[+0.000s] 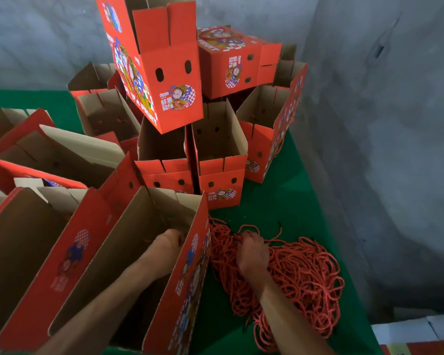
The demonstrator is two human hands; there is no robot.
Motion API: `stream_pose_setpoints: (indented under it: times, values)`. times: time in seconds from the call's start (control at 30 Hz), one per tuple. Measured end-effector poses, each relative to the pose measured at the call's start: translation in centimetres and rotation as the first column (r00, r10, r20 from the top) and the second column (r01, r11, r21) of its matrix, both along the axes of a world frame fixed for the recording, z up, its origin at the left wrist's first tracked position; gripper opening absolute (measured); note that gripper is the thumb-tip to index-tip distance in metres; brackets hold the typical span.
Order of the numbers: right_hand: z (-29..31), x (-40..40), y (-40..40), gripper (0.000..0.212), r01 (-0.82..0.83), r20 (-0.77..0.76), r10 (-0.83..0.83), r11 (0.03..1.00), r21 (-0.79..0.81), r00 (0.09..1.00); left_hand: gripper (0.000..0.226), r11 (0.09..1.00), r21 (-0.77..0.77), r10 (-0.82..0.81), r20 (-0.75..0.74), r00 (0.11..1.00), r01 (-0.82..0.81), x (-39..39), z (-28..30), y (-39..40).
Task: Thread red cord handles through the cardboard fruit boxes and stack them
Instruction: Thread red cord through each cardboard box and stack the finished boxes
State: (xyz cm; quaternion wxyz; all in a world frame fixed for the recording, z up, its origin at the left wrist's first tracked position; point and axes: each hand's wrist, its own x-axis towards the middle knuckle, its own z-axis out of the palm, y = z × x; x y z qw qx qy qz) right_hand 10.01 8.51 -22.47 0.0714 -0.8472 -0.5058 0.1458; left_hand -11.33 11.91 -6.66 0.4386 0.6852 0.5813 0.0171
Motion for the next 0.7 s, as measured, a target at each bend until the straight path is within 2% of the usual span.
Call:
stream_pose_setpoints:
  times: [0.1,0.2,0.3,0.37,0.5,0.57,0.63,0.7]
  values:
    - [-0.5,0.3,0.3,0.024,-0.021,0.061,0.023,0.999,-0.039,0.998,0.028,1.000,0.022,0.014,0.012,1.000,-0.015,-0.4,0.2,0.1]
    - [-0.3,0.4,0.3,0.026,-0.023,-0.008,0.023,1.000,0.011,1.000,0.028,0.999,0.047,0.016,0.068,0.998,-0.020,-0.7,1.3,-0.1]
    - [-0.3,0.5,0.2,0.018,0.073,-0.212,-0.072,0.997,-0.002,0.974,0.032,0.996,-0.074,0.064,0.212,0.975,-0.049,-0.6,2.3,-0.9]
    - [-0.6,0.5,0.0,0.012,0.093,-0.291,-0.103,0.994,-0.048,0.951,0.042,0.984,-0.164,0.110,0.244,0.963,-0.070,-0.8,3.0,-1.6]
    - [-1.3,0.6,-0.6,0.013,0.053,-0.274,-0.077,0.994,-0.096,0.959,0.054,0.961,-0.273,0.104,0.263,0.959,-0.029,-1.8,3.3,-3.2]
    - [-1.4,0.6,-0.8,0.018,0.055,-0.290,-0.055,0.998,-0.006,0.956,0.050,0.954,-0.300,0.079,0.267,0.961,0.005,-2.4,3.3,-3.9]
    - [-1.0,0.4,-1.2,0.018,0.124,-0.406,-0.055,0.982,0.144,0.912,0.044,0.935,-0.354,0.073,0.264,0.962,0.027,-3.0,3.1,-4.2]
    - [-0.5,0.0,-1.7,0.019,0.274,-0.652,-0.046,0.928,0.252,0.757,0.040,0.903,-0.425,0.051,0.255,0.966,0.065,-3.6,2.6,-4.3]
